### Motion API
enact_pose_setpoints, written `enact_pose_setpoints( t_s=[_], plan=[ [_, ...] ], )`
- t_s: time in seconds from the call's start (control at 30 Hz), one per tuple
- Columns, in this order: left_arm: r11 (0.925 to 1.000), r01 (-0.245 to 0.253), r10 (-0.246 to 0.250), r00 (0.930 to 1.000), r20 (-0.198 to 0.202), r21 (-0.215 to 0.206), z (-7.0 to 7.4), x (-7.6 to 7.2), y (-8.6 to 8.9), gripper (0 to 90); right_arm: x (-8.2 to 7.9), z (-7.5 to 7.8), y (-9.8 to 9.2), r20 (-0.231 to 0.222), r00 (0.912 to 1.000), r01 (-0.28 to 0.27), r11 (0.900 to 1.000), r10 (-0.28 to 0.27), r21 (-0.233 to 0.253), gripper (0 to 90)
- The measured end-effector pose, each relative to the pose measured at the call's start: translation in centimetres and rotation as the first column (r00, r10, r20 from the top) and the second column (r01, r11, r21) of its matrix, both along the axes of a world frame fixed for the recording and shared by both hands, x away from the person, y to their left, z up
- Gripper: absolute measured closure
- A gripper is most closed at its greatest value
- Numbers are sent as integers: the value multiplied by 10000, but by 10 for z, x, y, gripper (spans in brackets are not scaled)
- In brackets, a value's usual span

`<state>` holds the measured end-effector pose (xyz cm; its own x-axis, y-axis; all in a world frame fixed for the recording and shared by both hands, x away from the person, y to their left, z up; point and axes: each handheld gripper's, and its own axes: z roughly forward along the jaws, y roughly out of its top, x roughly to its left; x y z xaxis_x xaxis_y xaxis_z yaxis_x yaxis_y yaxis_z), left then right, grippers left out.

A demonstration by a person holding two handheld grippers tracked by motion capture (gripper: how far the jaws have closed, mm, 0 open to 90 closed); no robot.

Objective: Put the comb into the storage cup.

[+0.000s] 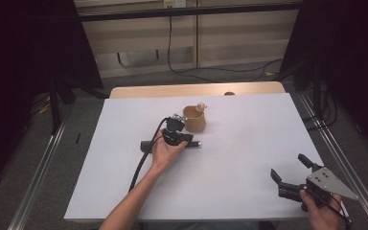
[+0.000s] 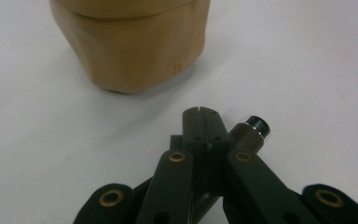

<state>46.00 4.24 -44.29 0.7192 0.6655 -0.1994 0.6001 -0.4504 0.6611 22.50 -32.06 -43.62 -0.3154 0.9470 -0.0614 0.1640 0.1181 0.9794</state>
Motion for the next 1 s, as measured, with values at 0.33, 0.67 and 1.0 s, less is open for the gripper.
enact_pose_setpoints(
  t_s=[0.33, 0.67, 1.0],
  plan=[
    [9998, 179, -179, 9998, -61, -53, 0, -2, -3, 900, 0, 0, 0, 31, 10000, -2, 10000, 2, 3, 0],
    [9996, 293, -293, 9991, -292, -16, -3, -3, -4, 900, 0, 0, 0, 32, 10000, -3, 10000, 4, -8, 0],
    [9991, 430, -431, 9983, -390, -24, -3, -6, -7, 900, -1, 0, 0, 43, 10000, 0, 10000, 0, -8, 0]
  ],
)
